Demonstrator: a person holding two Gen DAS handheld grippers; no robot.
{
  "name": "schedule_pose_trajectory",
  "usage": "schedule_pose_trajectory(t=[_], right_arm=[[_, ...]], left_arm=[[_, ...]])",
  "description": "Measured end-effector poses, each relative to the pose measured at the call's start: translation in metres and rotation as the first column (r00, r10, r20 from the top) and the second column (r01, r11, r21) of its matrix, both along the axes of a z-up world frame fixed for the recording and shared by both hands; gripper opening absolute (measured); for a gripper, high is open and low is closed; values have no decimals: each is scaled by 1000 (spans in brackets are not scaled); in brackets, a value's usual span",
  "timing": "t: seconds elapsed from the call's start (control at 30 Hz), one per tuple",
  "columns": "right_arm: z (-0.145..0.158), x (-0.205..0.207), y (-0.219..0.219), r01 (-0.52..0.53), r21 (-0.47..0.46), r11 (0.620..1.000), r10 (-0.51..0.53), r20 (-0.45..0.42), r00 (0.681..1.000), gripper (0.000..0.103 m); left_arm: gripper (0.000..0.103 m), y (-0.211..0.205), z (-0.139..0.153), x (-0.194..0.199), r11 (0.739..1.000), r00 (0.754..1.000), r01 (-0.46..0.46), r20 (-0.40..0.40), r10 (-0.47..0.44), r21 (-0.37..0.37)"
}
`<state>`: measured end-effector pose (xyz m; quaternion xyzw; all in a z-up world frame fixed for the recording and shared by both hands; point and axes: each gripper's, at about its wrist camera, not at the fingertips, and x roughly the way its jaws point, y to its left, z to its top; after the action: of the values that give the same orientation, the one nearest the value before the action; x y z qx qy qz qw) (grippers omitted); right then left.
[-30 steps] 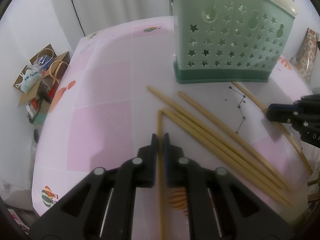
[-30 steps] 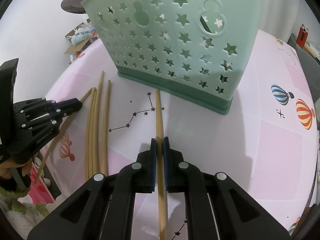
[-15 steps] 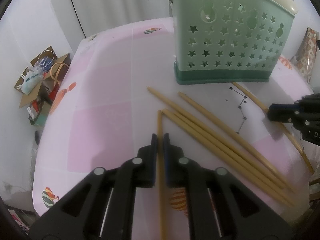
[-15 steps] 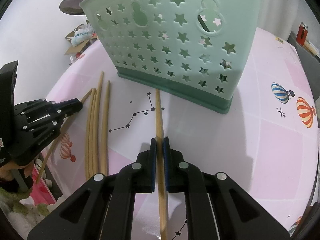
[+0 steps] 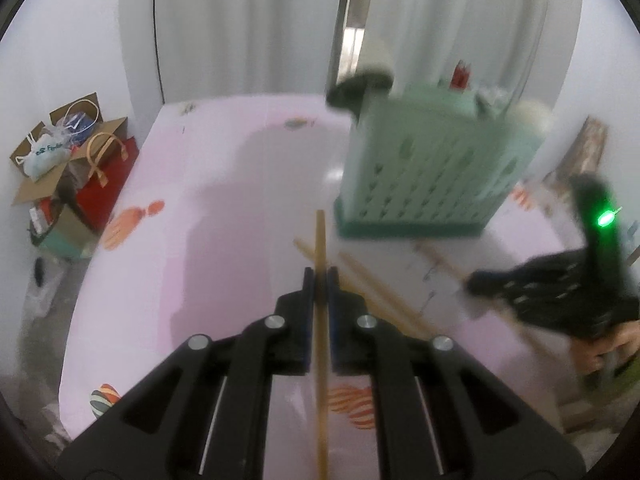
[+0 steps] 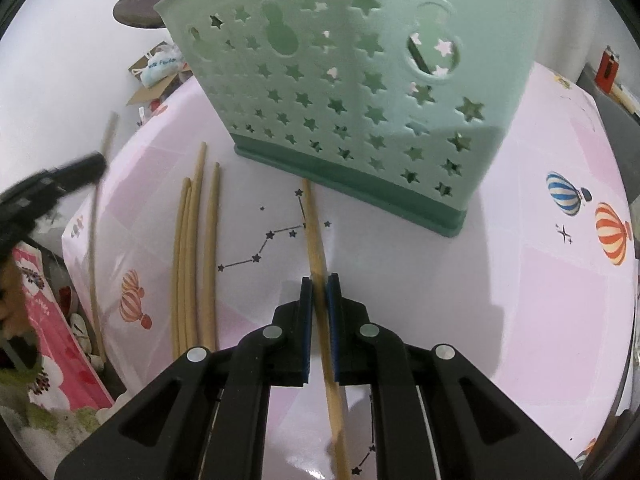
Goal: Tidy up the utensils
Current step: 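Carry the chopstick into the green holder and open the left gripper while the right gripper lifts its chopstick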
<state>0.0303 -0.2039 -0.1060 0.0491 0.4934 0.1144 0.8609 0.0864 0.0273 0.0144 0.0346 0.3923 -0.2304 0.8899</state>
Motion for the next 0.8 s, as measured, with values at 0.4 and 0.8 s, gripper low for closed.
schedule_pose_trajectory(t=[0.4,0.8], right_arm=[[2,16,29,-38,-114,993,43,33,999,12],[14,1,32,-54,-132,990,69,112,991,8]], left_arm=[[5,4,54,-12,986,994,84,83,-72,-146],[5,-9,105,-27,966,974,177,176,-145,-186]])
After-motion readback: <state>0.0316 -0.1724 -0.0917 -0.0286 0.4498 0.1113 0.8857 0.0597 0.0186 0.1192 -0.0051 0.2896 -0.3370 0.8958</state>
